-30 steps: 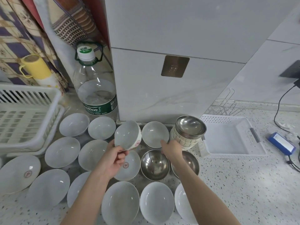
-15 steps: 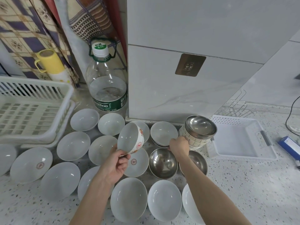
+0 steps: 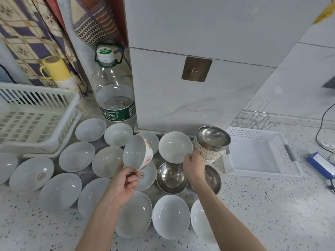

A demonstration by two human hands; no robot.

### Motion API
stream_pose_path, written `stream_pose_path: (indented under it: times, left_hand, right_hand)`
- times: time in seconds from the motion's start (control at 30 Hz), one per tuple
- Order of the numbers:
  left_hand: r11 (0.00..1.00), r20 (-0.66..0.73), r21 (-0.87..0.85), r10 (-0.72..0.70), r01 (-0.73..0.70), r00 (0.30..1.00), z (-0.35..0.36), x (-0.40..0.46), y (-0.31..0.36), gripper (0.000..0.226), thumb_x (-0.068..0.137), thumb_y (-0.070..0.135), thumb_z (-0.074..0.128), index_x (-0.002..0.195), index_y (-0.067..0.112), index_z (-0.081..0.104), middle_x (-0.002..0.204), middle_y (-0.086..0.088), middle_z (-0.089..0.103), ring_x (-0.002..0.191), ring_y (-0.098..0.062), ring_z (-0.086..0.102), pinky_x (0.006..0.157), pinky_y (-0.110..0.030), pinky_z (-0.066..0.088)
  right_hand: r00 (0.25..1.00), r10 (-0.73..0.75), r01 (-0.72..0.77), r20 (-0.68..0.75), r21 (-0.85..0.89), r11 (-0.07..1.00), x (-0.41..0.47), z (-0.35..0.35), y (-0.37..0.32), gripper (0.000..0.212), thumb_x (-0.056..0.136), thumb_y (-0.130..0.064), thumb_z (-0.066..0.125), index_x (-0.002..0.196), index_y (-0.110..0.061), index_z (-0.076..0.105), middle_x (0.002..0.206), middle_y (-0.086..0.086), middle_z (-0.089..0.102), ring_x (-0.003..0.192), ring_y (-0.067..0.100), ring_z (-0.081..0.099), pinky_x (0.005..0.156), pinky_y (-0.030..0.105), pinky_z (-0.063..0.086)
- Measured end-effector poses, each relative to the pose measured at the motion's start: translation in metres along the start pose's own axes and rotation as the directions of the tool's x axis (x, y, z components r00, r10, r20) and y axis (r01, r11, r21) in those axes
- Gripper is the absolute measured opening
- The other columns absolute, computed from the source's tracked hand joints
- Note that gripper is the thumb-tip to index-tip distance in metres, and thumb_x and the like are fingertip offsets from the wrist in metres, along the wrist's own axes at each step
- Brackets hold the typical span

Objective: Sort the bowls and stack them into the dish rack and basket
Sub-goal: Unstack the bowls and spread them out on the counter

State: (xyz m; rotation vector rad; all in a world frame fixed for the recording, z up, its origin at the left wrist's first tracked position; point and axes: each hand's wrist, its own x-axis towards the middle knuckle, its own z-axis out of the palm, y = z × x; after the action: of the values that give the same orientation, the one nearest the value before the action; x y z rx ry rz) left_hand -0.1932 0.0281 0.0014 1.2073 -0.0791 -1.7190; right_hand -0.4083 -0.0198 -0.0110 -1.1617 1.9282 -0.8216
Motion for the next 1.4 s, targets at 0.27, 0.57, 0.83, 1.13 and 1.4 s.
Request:
stream_pose_path:
  times: [0.27,0.57,0.83,1.13,1.4]
  left_hand:
    - [0.994,0.030,-0.085,0.074,-0.071,0.997,0.037,-0.018,-0.049,0.031,0.096,-0.003,0.040,0.104,0.022,0.055,0.058,-0.011,0.055,0.034,-0.006,0.036,0.030,-0.014,0.031]
    - [0.978,0.025,-0.193,0.089,-0.082,0.996,0.111,-0.045,-0.140,0.031,0.094,-0.001,0.044,0.093,0.027,0.058,0.057,-0.010,0.055,0.033,-0.005,0.037,0.029,-0.014,0.030]
    - [0.980,-0.007,-0.161,0.115,-0.115,0.993,0.129,-0.064,-0.190,0.048,0.093,-0.002,0.044,0.119,0.035,0.061,0.061,-0.010,0.056,0.035,-0.006,0.038,0.030,-0.015,0.033]
    - [0.992,-0.030,-0.002,0.124,-0.124,0.992,0.122,-0.073,-0.204,0.051,0.096,-0.005,0.038,0.128,0.033,0.053,0.061,-0.013,0.057,0.036,-0.006,0.038,0.032,-0.015,0.032]
    - [0.995,-0.006,0.028,0.100,-0.099,0.995,0.117,-0.073,-0.202,0.052,0.097,-0.005,0.039,0.127,0.034,0.053,0.062,-0.014,0.058,0.038,-0.007,0.039,0.033,-0.016,0.033]
  right_hand:
    - [0.987,-0.052,0.027,0.149,0.166,0.986,-0.018,-0.080,0.030,0.024,0.086,-0.009,0.043,0.077,-0.013,0.064,0.052,-0.003,0.062,0.049,0.007,0.056,0.047,0.020,0.041]
    - [0.980,-0.033,-0.013,0.195,0.232,0.973,-0.026,-0.203,0.115,0.026,0.090,-0.008,0.044,0.085,-0.011,0.069,0.048,-0.003,0.058,0.049,0.009,0.054,0.045,0.022,0.037]
    - [0.984,0.017,-0.027,0.176,0.059,0.998,-0.018,-0.243,0.179,0.025,0.094,-0.009,0.042,0.086,-0.015,0.066,0.055,0.001,0.062,0.043,0.002,0.051,0.041,0.015,0.035]
    - [0.981,0.015,0.007,0.193,-0.112,0.994,-0.006,-0.221,0.195,0.021,0.097,-0.012,0.038,0.097,-0.010,0.059,0.069,0.008,0.065,0.052,0.009,0.054,0.040,0.014,0.034]
    - [0.977,0.049,-0.026,0.207,-0.113,0.993,0.000,-0.205,0.191,0.021,0.096,-0.011,0.038,0.097,-0.011,0.059,0.074,0.011,0.067,0.055,0.010,0.057,0.044,0.017,0.037]
